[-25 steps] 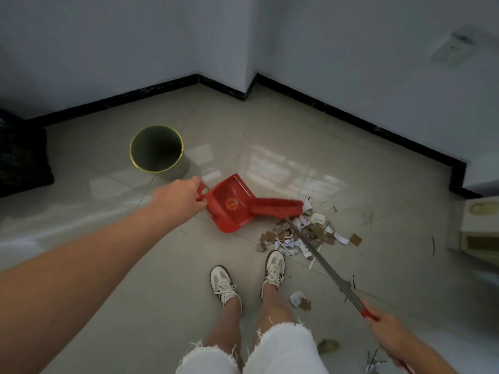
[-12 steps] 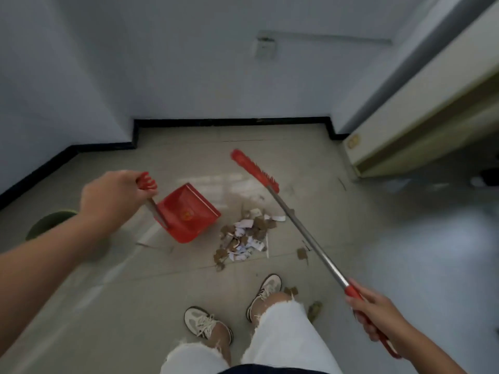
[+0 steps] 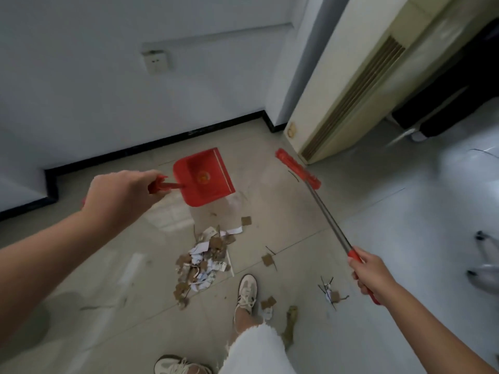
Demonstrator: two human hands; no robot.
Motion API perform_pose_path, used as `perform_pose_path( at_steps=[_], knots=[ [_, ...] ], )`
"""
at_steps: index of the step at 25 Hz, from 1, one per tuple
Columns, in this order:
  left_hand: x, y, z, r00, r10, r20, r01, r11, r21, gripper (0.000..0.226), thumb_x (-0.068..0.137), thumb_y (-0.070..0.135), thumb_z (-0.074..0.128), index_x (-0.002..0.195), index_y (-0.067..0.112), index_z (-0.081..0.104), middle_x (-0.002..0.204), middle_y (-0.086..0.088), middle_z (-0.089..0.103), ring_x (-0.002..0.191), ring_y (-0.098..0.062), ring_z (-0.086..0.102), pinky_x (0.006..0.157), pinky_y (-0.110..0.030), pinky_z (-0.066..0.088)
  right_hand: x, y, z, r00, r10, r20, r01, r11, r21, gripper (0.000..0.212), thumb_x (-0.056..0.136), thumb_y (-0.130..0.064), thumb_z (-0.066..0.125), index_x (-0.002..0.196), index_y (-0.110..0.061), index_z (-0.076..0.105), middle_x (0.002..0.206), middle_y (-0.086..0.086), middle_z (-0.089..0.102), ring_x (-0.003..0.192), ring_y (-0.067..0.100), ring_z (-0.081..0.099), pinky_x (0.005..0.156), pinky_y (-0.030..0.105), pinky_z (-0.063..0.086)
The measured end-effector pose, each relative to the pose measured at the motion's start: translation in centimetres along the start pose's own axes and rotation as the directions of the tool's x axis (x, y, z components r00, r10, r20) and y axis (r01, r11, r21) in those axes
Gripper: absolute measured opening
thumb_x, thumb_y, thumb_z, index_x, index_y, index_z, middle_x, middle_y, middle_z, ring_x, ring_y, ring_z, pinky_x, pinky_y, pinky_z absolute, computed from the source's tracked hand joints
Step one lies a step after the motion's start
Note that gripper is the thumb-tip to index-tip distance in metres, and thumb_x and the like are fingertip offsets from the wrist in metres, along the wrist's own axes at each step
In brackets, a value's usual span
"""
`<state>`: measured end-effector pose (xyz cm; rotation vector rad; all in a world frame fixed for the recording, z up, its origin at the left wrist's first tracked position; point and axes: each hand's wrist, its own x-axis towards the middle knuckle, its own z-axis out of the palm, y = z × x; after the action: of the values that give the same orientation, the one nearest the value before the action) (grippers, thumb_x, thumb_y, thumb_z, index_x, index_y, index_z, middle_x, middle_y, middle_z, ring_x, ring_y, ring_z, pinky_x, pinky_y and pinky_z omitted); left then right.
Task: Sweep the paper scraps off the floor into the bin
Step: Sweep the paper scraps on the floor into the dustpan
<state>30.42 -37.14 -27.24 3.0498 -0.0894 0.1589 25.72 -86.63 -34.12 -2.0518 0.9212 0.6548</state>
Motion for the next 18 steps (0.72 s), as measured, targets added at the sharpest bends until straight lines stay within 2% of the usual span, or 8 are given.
perform_pose_path(
  at_steps=[3, 5, 7, 9, 12, 16, 18],
  knots=[
    [6.0, 4.4, 1.8, 0.994, 0.106, 0.025, -0.105, 0.994, -0.02, 0.022, 0.076, 0.042, 0.076, 0.089, 0.024, 0.074, 0.065, 0.0, 0.069, 0.053, -0.029, 0.064, 0.047, -0.026, 0.042, 8.5, -1.8, -3.3, 0.998, 0.057, -0.016, -0.057, 0.998, -0.026, 0.046, 0.096, -0.013, 0.046, 0.142, -0.02, 0.044, 0.063, 0.011, 0.045, 0.043, 0.016, 0.034, 0.039, 0.023, 0.03],
    [9.2, 7.0, 3.4, 0.989, 0.146, 0.036, -0.143, 0.987, -0.074, 0.023, 0.077, 0.044, 0.073, 0.09, 0.024, 0.074, 0.062, 0.004, 0.067, 0.049, -0.023, 0.061, 0.045, -0.024, 0.042, 13.7, -3.6, -3.9, 0.996, 0.093, -0.009, -0.093, 0.995, -0.023, 0.035, 0.095, -0.01, 0.043, 0.128, -0.013, 0.054, 0.061, 0.01, 0.043, 0.042, 0.016, 0.034, 0.04, 0.023, 0.029],
    [11.7, 9.0, 5.7, 0.979, 0.198, 0.037, -0.192, 0.973, -0.128, 0.028, 0.081, 0.05, 0.063, 0.092, 0.025, 0.074, 0.059, 0.009, 0.065, 0.044, -0.014, 0.058, 0.04, -0.023, 0.045, 18.6, -5.2, -3.3, 0.988, 0.153, -0.008, -0.153, 0.988, -0.018, 0.031, 0.093, -0.007, 0.039, 0.115, -0.008, 0.06, 0.061, 0.011, 0.044, 0.042, 0.016, 0.035, 0.042, 0.024, 0.029],
    [13.2, 10.4, 7.7, 0.968, 0.244, 0.067, -0.228, 0.957, -0.178, 0.039, 0.088, 0.057, 0.05, 0.091, 0.026, 0.073, 0.058, 0.012, 0.063, 0.041, -0.007, 0.055, 0.035, -0.022, 0.045, 22.3, -6.3, -1.7, 0.98, 0.199, -0.02, -0.2, 0.979, -0.034, 0.032, 0.091, -0.006, 0.036, 0.111, -0.006, 0.061, 0.06, 0.013, 0.046, 0.039, 0.017, 0.038, 0.044, 0.025, 0.029],
    [13.8, 10.8, 9.9, 0.953, 0.261, 0.151, -0.231, 0.954, -0.193, 0.048, 0.088, 0.057, 0.035, 0.092, 0.026, 0.072, 0.059, 0.014, 0.063, 0.038, -0.002, 0.052, 0.03, -0.021, 0.043, 24.5, -8.3, 2.3, 0.973, 0.227, 0.035, -0.226, 0.973, -0.043, 0.032, 0.091, -0.004, 0.031, 0.109, -0.008, 0.058, 0.053, 0.011, 0.043, 0.031, 0.014, 0.036, 0.039, 0.019, 0.029],
    [13.2, 8.3, 8.5, 0.954, 0.227, 0.196, -0.197, 0.967, -0.161, 0.044, 0.082, 0.056, 0.042, 0.092, 0.027, 0.074, 0.061, 0.015, 0.065, 0.037, -0.003, 0.051, 0.03, -0.015, 0.036, 22.9, -10.8, 6.6, 0.972, 0.225, 0.062, -0.229, 0.972, 0.054, 0.034, 0.085, 0.003, 0.028, 0.102, -0.01, 0.053, 0.055, 0.01, 0.041, 0.035, 0.012, 0.033, 0.036, 0.014, 0.03],
    [11.6, 5.5, 8.0, 0.967, 0.172, 0.19, -0.151, 0.981, -0.12, 0.046, 0.081, 0.061, 0.043, 0.099, 0.03, 0.073, 0.065, 0.014, 0.067, 0.042, -0.007, 0.055, 0.035, -0.021, 0.045, 21.0, -12.0, 7.9, 0.964, 0.246, 0.101, -0.255, 0.963, 0.088, 0.028, 0.085, 0.004, 0.031, 0.097, -0.008, 0.053, 0.056, 0.01, 0.041, 0.041, 0.014, 0.033, 0.037, 0.014, 0.03]
  ],
)
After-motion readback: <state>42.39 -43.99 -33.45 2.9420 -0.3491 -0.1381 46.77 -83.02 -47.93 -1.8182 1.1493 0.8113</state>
